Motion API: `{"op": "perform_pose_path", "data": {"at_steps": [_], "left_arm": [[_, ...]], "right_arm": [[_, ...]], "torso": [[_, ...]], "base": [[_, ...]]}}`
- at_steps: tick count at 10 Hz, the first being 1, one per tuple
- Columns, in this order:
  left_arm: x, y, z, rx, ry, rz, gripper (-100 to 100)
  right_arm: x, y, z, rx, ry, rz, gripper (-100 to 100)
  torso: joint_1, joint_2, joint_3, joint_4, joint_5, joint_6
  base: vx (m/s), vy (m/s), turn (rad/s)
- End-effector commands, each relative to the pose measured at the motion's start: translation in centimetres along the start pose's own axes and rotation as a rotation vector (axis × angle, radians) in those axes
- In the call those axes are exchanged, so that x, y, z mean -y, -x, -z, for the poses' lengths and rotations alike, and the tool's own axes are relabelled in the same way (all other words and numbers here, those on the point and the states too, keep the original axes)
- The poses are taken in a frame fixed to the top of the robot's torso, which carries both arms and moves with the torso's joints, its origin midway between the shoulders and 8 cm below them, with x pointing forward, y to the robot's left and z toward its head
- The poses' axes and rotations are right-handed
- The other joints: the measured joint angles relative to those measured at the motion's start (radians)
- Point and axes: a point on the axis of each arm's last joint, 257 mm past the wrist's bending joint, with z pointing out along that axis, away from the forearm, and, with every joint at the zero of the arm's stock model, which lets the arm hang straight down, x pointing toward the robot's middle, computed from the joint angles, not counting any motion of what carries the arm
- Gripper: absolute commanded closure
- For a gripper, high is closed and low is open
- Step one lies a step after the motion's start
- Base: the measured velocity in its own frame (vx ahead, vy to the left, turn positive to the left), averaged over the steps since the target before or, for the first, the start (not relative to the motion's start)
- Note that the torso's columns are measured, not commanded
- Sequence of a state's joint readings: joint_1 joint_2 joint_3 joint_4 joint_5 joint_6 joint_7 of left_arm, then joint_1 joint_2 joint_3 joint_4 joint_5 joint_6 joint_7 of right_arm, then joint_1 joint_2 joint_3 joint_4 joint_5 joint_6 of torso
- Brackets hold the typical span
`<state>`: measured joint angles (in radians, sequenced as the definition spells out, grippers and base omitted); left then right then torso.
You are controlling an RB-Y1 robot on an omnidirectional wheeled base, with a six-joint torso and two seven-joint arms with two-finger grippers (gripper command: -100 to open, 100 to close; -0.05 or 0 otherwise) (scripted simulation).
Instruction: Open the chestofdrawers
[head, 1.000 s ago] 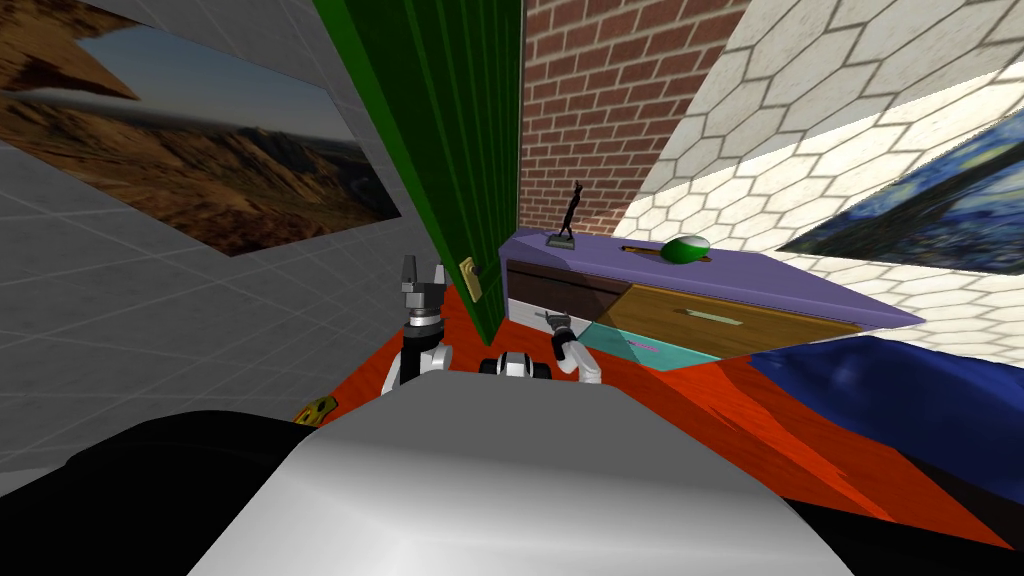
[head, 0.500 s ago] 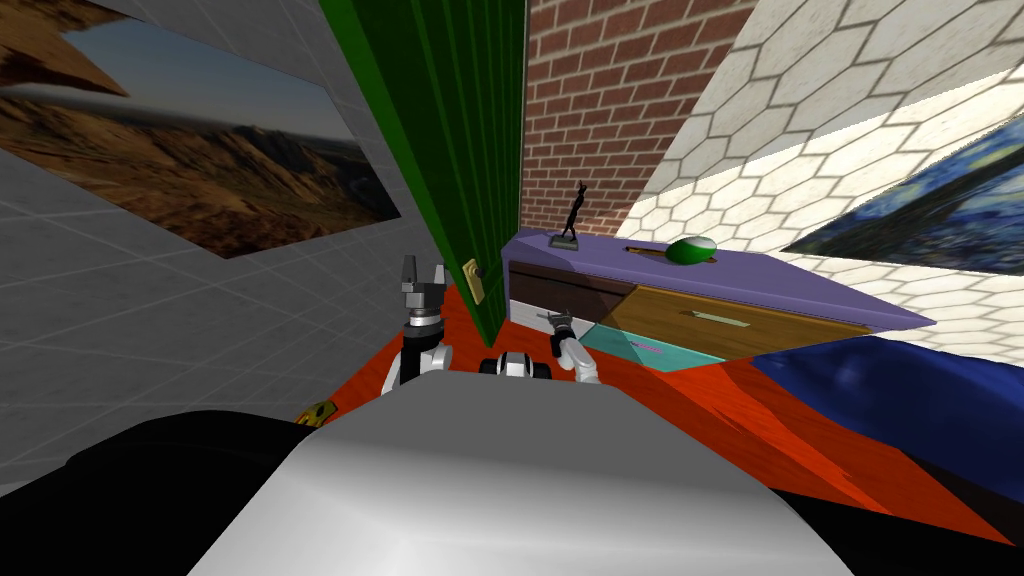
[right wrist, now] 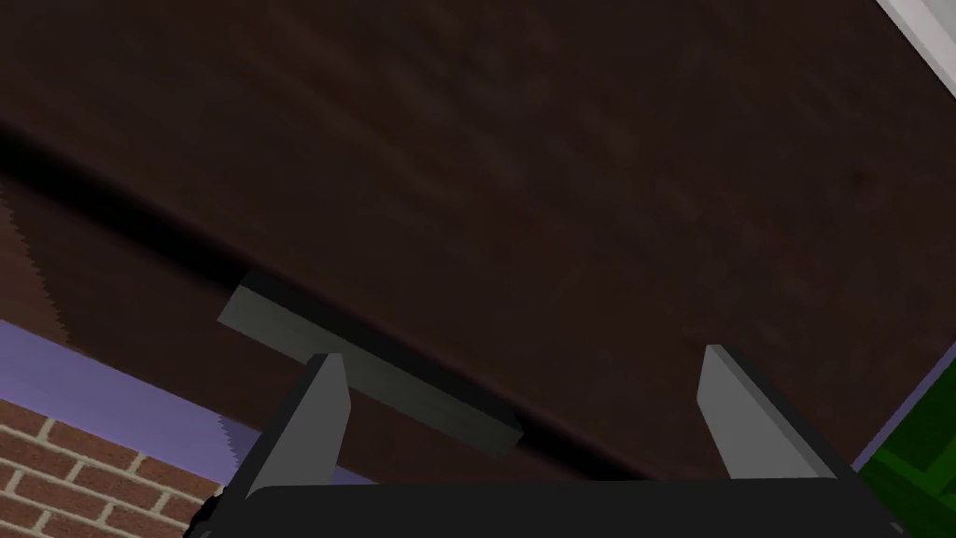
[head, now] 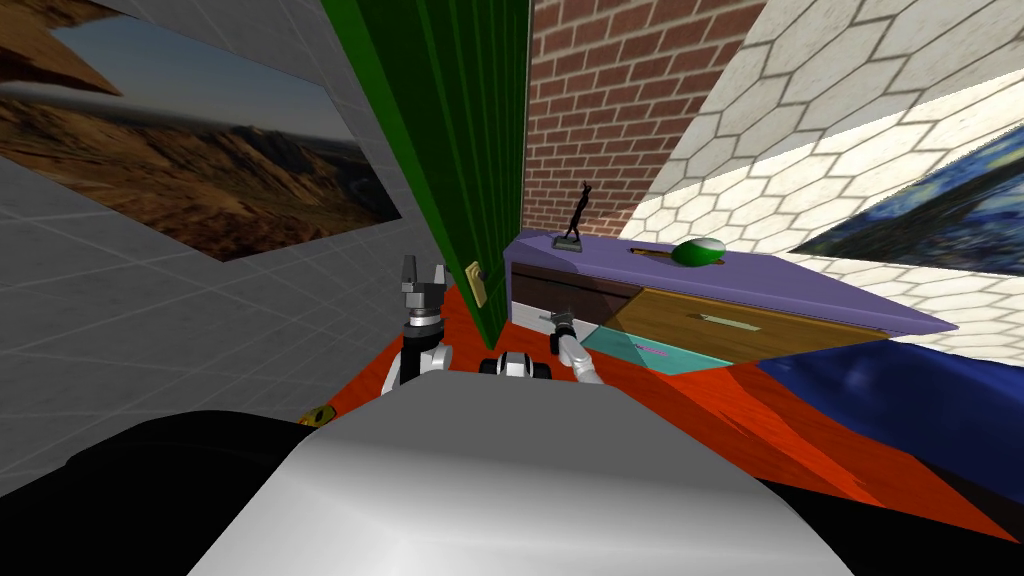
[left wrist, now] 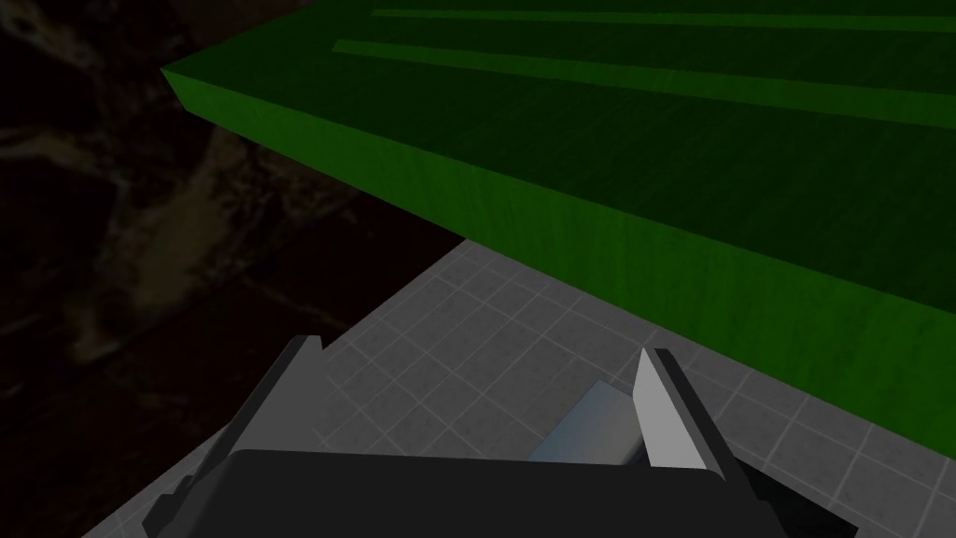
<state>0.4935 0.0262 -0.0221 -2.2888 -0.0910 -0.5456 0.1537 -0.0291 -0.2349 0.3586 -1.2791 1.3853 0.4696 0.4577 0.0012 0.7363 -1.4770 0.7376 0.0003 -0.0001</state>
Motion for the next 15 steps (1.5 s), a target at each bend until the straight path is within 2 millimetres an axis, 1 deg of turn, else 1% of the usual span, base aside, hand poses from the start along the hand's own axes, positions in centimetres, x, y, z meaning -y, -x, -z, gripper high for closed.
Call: {"op": "perform_pose_path", "data": {"at_steps": [1, 2, 3, 5, 6, 9, 12, 13, 14, 15], "left_arm": [[0.0, 0.0, 0.0, 0.000, 0.000, 0.000, 0], [0.0, 0.0, 0.0, 0.000, 0.000, 0.000, 0], [0.0, 0.0, 0.0, 0.000, 0.000, 0.000, 0], [0.0, 0.0, 0.0, 0.000, 0.000, 0.000, 0], [0.0, 0.0, 0.0, 0.000, 0.000, 0.000, 0], [0.0, 0.0, 0.0, 0.000, 0.000, 0.000, 0], [0.0, 0.0, 0.0, 0.000, 0.000, 0.000, 0], [0.0, 0.0, 0.0, 0.000, 0.000, 0.000, 0], [0.0, 0.0, 0.0, 0.000, 0.000, 0.000, 0], [0.0, 0.0, 0.0, 0.000, 0.000, 0.000, 0]], "right_arm": [[1.3, 0.3, -0.7, 0.010, -0.051, 0.145, -100], [2.0, 0.5, -1.2, 0.014, -0.077, 0.216, -100], [2.1, 0.6, -1.2, 0.018, -0.079, 0.223, -100], [3.5, 1.3, -1.9, 0.030, -0.131, 0.357, -100], [3.5, 1.4, -1.9, 0.032, -0.132, 0.360, -100], [5.4, 2.6, -2.8, 0.054, -0.200, 0.522, -100], [6.9, 3.9, -3.4, 0.073, -0.256, 0.645, -100], [6.6, 3.6, -3.2, 0.069, -0.241, 0.614, -100], [6.7, 3.6, -3.3, 0.069, -0.245, 0.621, -100], [6.7, 3.6, -3.3, 0.070, -0.245, 0.620, 100]], "torso": [[-0.001, 0.001, 0.001, 0.000, 0.000, 0.000], [-0.002, 0.002, 0.001, 0.000, 0.000, 0.000], [-0.001, 0.002, 0.001, 0.001, 0.000, 0.000], [-0.002, 0.002, 0.001, 0.000, 0.000, 0.000], [-0.001, 0.001, 0.001, 0.000, 0.000, 0.000], [-0.002, 0.001, 0.001, 0.000, 0.000, 0.000], [-0.001, 0.002, 0.001, 0.000, 0.000, 0.000], [-0.001, 0.002, 0.001, 0.001, 0.000, 0.000], [-0.002, 0.004, 0.002, 0.001, -0.001, 0.000], [-0.002, 0.004, 0.003, 0.001, -0.001, 0.000]], "base": [[0.050, 0.041, 0.003], [0.051, 0.050, 0.011], [0.041, 0.037, 0.003], [0.052, 0.041, 0.013], [0.049, 0.036, 0.004], [0.064, 0.027, 0.017], [0.067, 0.029, 0.021], [0.033, 0.015, 0.006], [0.007, 0.003, 0.000], [0.000, 0.000, 0.000]]}}
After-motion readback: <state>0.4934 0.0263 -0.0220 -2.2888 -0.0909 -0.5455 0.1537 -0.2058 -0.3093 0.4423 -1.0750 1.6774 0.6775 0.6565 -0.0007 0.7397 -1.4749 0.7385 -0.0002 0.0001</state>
